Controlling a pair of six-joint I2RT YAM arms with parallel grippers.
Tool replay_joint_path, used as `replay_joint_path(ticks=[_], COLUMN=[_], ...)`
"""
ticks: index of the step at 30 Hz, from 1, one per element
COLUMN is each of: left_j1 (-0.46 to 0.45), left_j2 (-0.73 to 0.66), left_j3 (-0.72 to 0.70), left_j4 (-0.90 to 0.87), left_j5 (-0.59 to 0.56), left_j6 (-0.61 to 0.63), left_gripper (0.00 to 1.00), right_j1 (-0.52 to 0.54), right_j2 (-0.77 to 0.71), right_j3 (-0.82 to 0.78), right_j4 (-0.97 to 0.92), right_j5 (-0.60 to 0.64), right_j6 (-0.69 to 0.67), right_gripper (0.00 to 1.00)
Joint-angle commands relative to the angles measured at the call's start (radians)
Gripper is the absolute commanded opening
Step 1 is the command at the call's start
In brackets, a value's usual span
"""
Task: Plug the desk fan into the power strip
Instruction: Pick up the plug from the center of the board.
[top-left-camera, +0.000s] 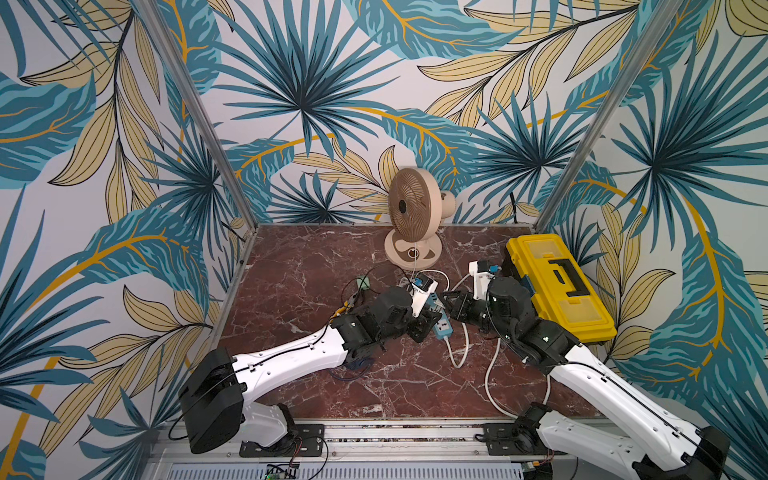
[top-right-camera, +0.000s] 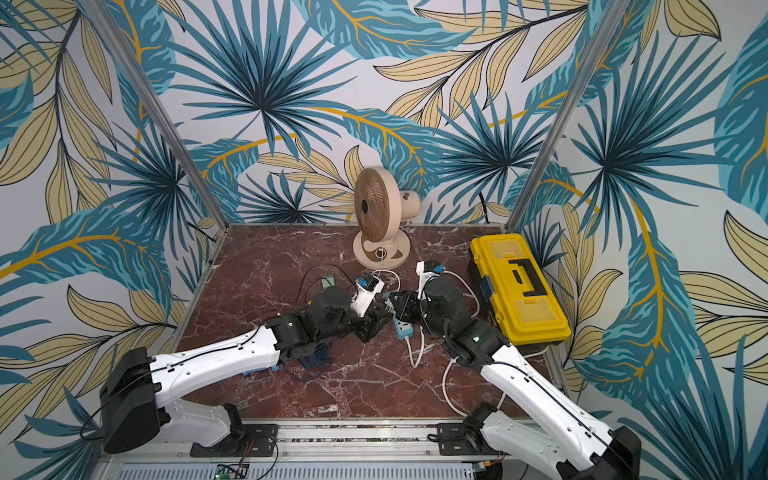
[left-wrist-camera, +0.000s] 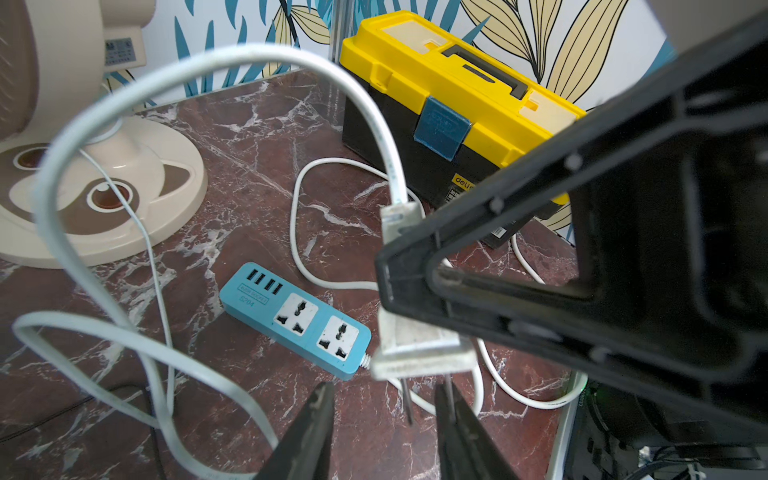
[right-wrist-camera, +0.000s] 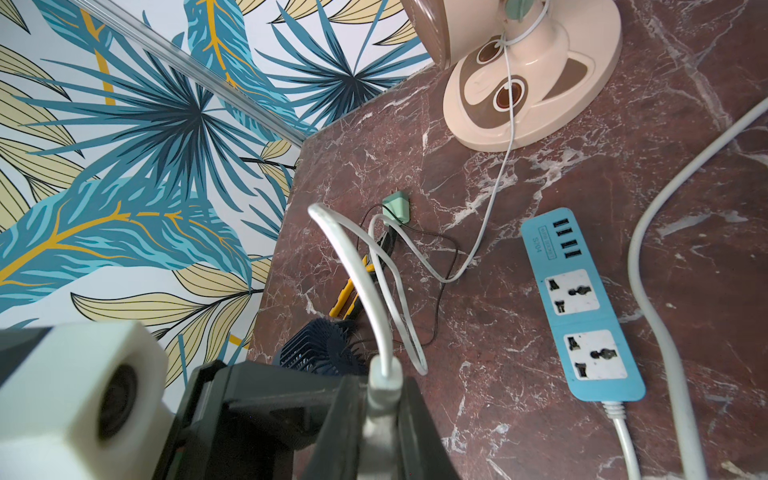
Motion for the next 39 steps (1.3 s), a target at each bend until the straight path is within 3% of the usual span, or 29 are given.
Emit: replay_joint_path(ticks=[1,5,9,16,20,23,25,28,31,34,39], left_j1=[0.005,0.005,0.005,0.005,0.004,0.005,0.004,0.005,0.005,0.006,0.005], left_j2=[-0.021,-0.02,-0.016,-0.007,0.007,0.019,0.026,0.032,0.028,0.01,-0.046], left_j3=[0.062,0.069,0.078,0.087,0.107,0.12,0.127,0.131,0.122,0.09,-0.011], left_j4=[-0.025,-0.047,-0.062,-0.082,-0.081,-0.078,-0.074,-0.075,-0.076,-0.047,0.071], left_j5=[0.018,0.027,0.031,0.011,0.012,-0.001,-0.012,-0.024,-0.045,-0.048,-0.058], left_j6=[0.038,0.049,0.057,0.068,0.063,0.064,0.066,0.083,0.115,0.17,0.265], left_gripper=[0.44,0.37,0.22,0.2,0.32,0.33,0.24,0.02,0.0,0.0,0.0], right_j1=[-0.007,-0.013,-0.018,-0.024,-0.024,-0.024,-0.024,-0.023,-0.025,-0.038,-0.105], right_j2=[-0.015,-0.011,-0.004,0.005,0.014,0.026,0.033,0.038,0.044,0.057,0.08], right_j3=[0.021,0.027,0.032,0.034,0.016,0.0,-0.009,-0.011,0.018,0.069,0.158], right_j4=[-0.034,-0.035,-0.041,-0.041,-0.01,0.019,0.03,0.027,-0.038,-0.14,-0.278], right_j5=[-0.032,-0.045,-0.052,-0.072,-0.102,-0.143,-0.168,-0.202,-0.234,-0.284,-0.4], right_j6=[-0.015,-0.017,-0.021,-0.024,-0.008,0.005,0.01,-0.001,-0.044,-0.103,-0.175], right_gripper=[0.0,0.0,0.0,0.0,0.0,0.0,0.0,0.0,0.0,0.15,0.26])
